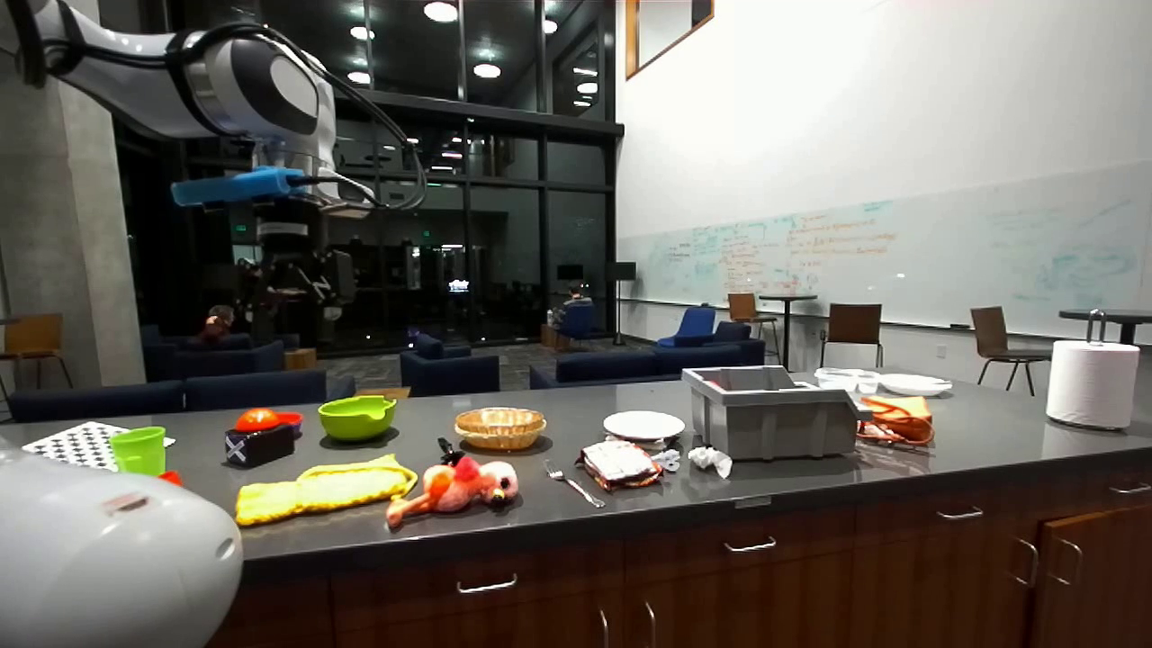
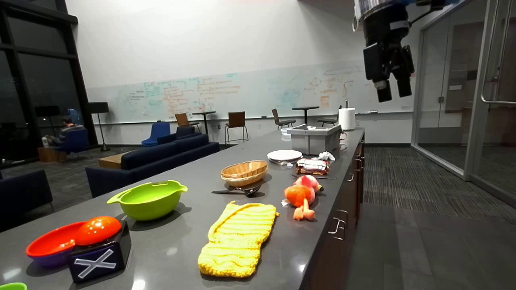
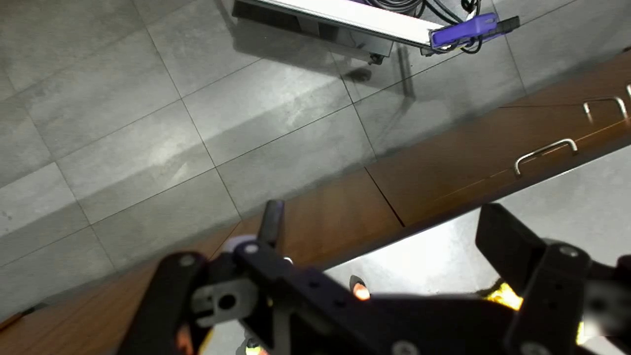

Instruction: Use the yellow cloth to wipe the counter.

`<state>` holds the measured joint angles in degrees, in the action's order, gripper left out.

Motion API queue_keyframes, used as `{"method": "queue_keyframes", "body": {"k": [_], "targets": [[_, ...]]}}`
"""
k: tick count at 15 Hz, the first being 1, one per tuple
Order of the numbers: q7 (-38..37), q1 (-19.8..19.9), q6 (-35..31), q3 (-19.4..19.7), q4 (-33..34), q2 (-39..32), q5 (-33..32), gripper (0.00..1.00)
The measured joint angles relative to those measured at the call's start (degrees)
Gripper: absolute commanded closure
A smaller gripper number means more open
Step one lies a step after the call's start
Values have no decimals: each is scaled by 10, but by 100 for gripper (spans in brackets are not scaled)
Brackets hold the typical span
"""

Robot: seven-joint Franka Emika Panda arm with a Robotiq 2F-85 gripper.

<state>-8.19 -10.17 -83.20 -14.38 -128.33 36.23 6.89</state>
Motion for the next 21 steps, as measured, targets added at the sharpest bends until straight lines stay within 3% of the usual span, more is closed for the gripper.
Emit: {"method": "queue_keyframes", "body": {"k": [3, 10, 15, 21], "targets": [[13, 0, -38, 1, -10, 0, 1, 0], [79, -10, -309, 16, -118, 0, 41, 0], [121, -61, -449, 16, -184, -30, 68, 0], [134, -116, -560, 6, -189, -113, 70, 0]]}}
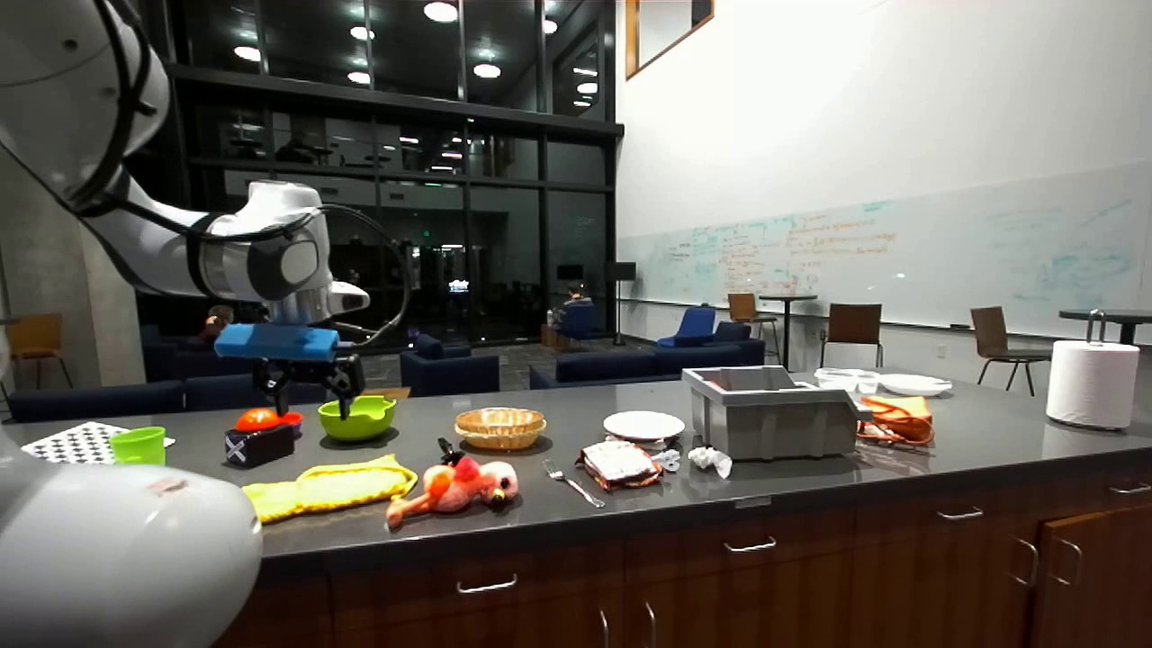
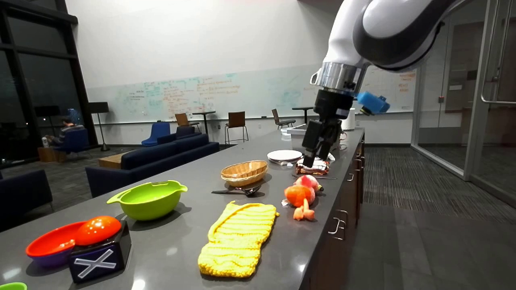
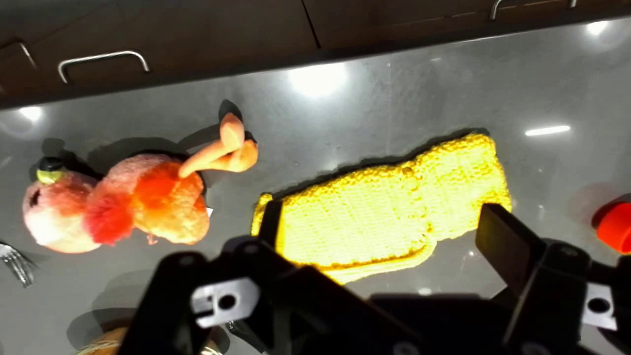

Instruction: Use the yellow cloth to wipe the counter.

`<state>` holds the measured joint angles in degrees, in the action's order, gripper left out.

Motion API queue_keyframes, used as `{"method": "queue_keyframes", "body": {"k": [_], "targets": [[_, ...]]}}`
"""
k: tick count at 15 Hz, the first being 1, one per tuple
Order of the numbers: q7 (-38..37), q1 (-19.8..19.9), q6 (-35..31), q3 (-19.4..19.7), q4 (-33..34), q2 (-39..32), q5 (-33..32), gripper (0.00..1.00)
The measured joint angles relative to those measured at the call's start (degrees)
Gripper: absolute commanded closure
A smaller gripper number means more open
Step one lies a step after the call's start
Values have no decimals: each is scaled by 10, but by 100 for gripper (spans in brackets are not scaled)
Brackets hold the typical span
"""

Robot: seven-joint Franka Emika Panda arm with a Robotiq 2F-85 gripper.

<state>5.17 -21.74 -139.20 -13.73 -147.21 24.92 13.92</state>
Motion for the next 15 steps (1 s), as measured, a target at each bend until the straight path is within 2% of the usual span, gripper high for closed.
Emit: {"method": "queue_keyframes", "body": {"k": [10, 15], "targets": [[-6, -7, -152, -49, 42, -138, -29, 0], [-40, -7, -187, -76, 59, -196, -86, 0]]}}
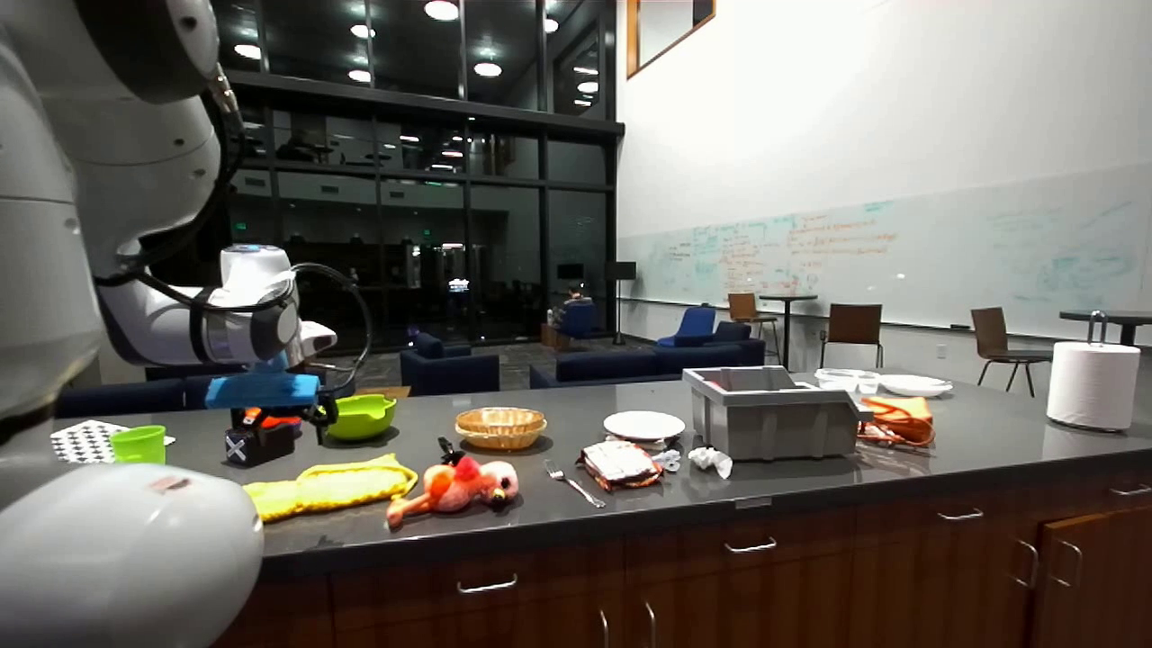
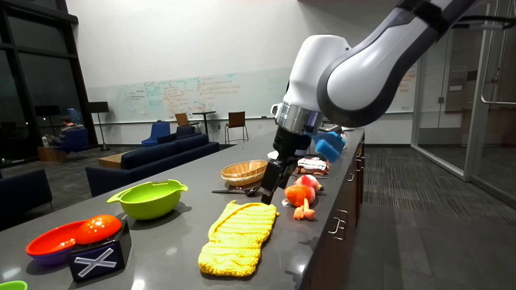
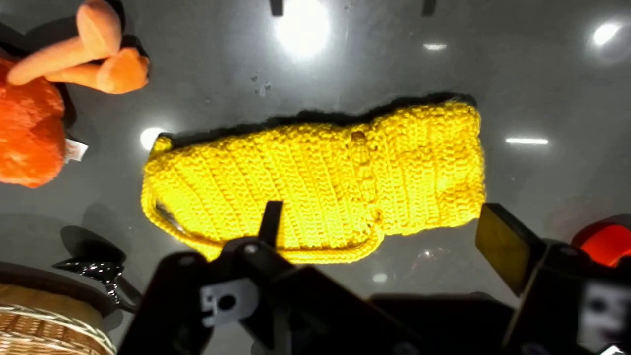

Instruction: Use the yellow cloth to wipe the counter.

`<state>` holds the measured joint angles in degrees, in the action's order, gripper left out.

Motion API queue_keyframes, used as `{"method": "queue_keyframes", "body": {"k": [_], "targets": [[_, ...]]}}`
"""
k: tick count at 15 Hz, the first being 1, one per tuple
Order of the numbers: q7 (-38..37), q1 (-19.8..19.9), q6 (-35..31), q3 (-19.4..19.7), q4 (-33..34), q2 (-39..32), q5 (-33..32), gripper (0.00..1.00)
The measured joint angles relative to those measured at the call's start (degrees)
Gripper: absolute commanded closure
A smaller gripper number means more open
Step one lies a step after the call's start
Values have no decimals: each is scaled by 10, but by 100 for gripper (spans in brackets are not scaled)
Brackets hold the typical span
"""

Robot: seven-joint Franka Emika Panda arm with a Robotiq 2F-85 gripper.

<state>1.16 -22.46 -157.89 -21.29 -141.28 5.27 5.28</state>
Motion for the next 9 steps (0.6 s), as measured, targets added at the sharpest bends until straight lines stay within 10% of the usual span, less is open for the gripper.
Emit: {"method": "queue_keyframes", "body": {"k": [9], "targets": [[-7, 0, 17, -7, 18, -21, -25, 0]]}}
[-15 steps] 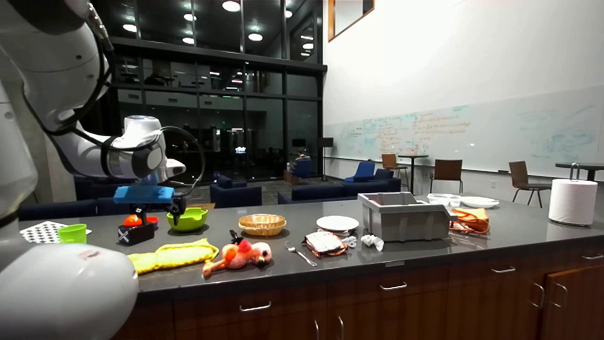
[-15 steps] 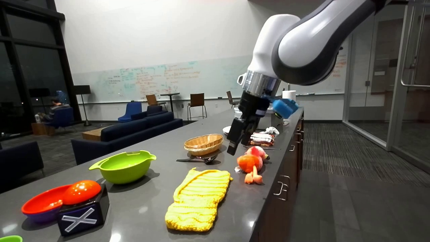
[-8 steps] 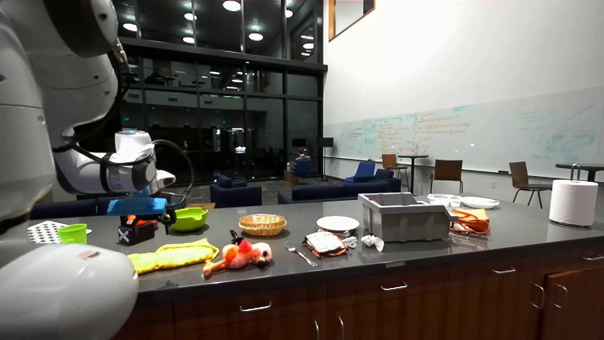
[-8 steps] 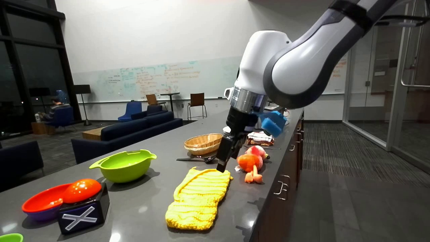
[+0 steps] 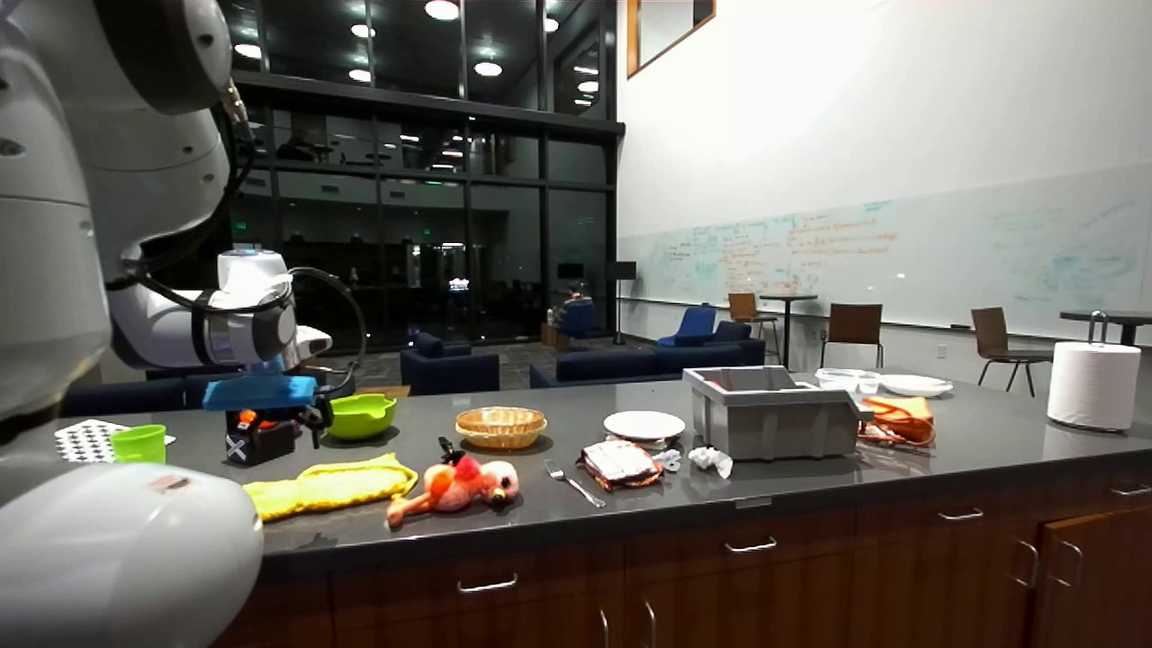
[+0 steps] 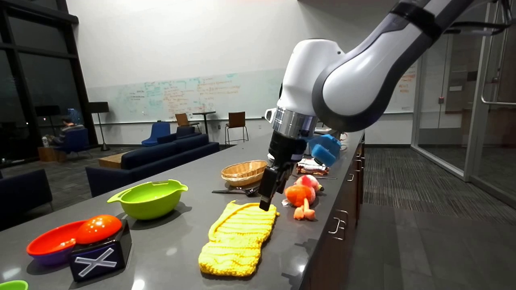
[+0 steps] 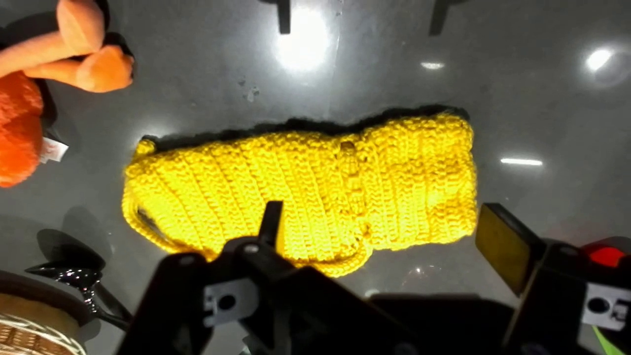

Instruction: Use the yellow cloth to wipe the counter.

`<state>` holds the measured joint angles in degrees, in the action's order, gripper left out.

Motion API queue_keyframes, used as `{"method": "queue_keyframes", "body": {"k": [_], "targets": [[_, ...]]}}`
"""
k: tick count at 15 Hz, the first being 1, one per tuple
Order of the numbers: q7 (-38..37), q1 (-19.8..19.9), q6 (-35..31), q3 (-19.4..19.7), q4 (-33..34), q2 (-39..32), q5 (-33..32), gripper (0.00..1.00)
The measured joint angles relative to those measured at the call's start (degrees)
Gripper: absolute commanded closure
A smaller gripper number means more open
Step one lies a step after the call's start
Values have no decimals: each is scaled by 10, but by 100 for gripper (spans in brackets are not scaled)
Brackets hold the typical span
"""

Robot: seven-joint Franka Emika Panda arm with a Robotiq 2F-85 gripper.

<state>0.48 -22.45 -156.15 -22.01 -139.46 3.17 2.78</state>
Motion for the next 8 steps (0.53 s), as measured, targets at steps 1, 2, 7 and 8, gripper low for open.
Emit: {"method": "queue_keyframes", "body": {"k": [1, 2, 7, 8], "targets": [[0, 0, 0, 0, 0, 0, 0, 0], [0, 1, -1, 0, 0, 0, -1, 0], [0, 10, -96, 7, -17, -17, -16, 0], [1, 13, -125, 8, -18, -29, -21, 0]]}}
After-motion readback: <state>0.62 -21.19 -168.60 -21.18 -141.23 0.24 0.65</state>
